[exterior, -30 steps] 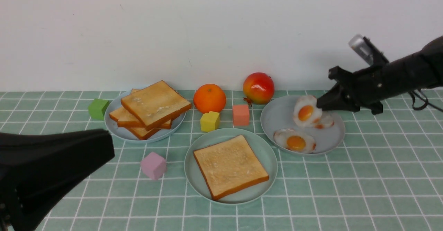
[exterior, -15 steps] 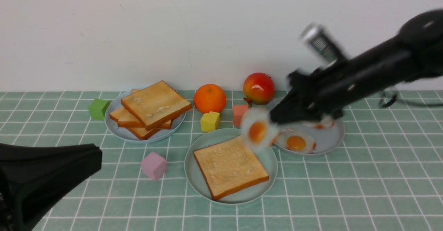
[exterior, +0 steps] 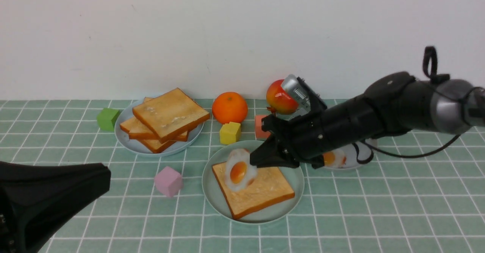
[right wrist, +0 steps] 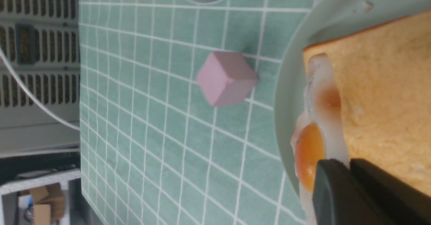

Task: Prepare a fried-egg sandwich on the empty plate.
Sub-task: Use the right arm to place the fried egg on the slice of bread in the middle, then use the left arm to grab a slice of bread

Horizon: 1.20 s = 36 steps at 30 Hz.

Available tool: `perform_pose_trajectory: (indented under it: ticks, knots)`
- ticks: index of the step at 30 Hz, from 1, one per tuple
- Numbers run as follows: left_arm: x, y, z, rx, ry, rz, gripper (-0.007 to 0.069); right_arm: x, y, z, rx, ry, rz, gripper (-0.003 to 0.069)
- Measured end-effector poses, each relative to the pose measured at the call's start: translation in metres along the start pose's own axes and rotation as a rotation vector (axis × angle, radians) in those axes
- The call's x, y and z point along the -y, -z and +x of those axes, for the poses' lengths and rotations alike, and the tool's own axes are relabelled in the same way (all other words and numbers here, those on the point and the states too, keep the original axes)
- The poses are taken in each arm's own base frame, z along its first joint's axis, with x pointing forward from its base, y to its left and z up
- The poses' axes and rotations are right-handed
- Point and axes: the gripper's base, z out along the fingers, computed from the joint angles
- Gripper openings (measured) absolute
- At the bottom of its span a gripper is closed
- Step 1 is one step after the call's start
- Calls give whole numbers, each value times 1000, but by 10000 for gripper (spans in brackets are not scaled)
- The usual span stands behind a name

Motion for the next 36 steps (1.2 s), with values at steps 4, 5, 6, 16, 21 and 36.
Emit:
perform_pose_trajectory:
  ticks: [4,5,6,16,21,36]
  knots:
    - [0,0,0,-1,0,0,6,10,-9,1,-14,-24,16,44]
    - [0,0,0,-3,0,0,6,12,-9,1,-16,-28,25,52]
    - [0,0,0,-4,0,0,6,13,-9,1,-18,-25,40,71]
    - [0,0,3,-32,0,-3,11,28,14,-11,15,37,135,385]
    - [-1,-4,9,-108,34,-9,15,7,60,-16,54,126,151,388]
    - [-43,-142,-5,-657,165,-244,-13,-148,235,116,174,708,426,-1]
